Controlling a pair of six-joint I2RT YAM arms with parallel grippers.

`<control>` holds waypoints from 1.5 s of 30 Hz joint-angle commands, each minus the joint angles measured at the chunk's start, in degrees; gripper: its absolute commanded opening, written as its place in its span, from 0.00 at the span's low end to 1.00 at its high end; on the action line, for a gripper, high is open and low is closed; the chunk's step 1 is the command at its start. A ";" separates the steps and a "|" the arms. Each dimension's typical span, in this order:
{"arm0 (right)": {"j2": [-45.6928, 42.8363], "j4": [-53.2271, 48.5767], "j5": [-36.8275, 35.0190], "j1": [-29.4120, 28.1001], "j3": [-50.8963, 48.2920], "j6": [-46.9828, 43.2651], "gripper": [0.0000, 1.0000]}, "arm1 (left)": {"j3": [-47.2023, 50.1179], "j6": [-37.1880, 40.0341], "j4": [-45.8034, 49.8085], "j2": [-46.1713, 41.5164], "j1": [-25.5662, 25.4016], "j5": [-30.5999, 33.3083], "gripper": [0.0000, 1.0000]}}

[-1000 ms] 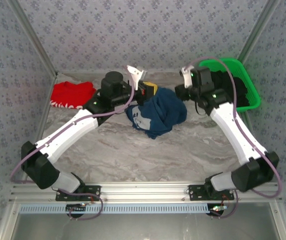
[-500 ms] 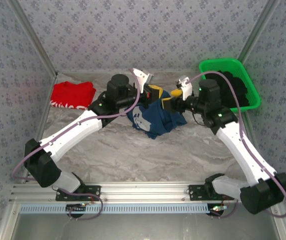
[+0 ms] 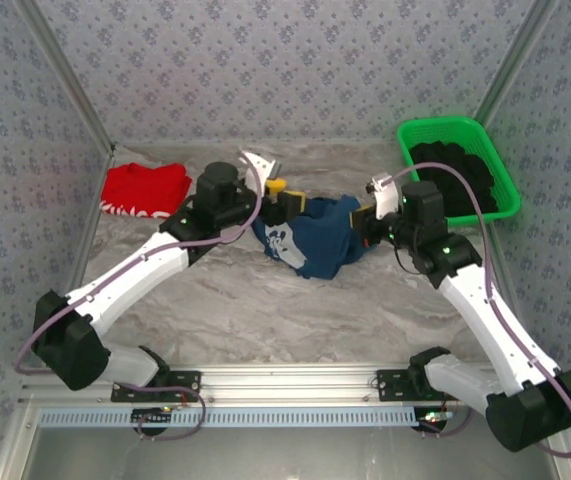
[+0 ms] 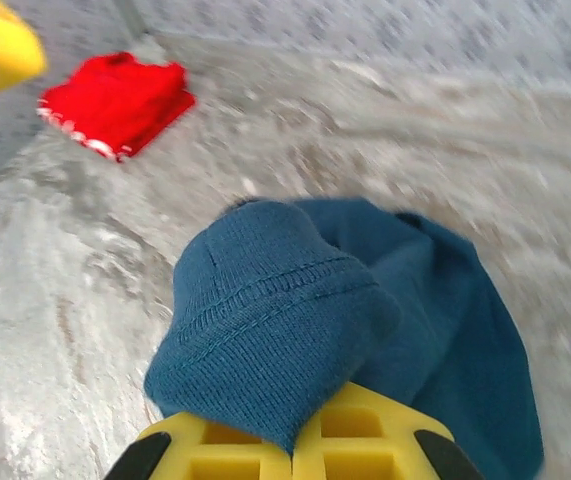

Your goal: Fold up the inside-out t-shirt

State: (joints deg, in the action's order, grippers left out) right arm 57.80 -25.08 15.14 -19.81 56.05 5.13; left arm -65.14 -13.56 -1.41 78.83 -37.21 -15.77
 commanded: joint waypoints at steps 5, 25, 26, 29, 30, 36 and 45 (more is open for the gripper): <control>-3.41 -11.33 -10.99 0.49 -13.70 17.97 0.00 | -0.73 3.44 6.92 15.43 0.52 3.09 0.68; 0.49 -6.60 -12.38 0.77 -18.51 20.92 0.00 | -20.56 6.93 15.44 35.22 -2.28 0.27 0.70; 0.61 -6.58 -12.47 0.85 -18.29 20.64 0.00 | -21.42 6.55 15.69 36.00 -2.38 -0.57 0.69; 0.56 -6.31 -12.32 1.15 -18.17 20.33 0.00 | -23.99 5.23 17.33 38.11 -2.71 -1.25 0.65; 0.52 -6.21 -12.20 1.18 -18.15 20.20 0.00 | -24.77 4.59 17.95 38.68 -2.75 -1.47 0.65; 0.32 -5.77 -11.82 1.52 -18.18 20.01 0.00 | -27.39 1.58 19.28 41.28 -2.89 -2.30 0.63; -0.14 -5.27 -11.86 1.53 -17.93 19.47 0.00 | -30.85 -0.93 17.03 44.40 -2.95 -4.04 0.24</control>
State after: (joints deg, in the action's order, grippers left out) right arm 58.33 -31.00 3.25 -18.61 37.52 25.87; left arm -94.00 -13.15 16.51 122.69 -39.88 -18.22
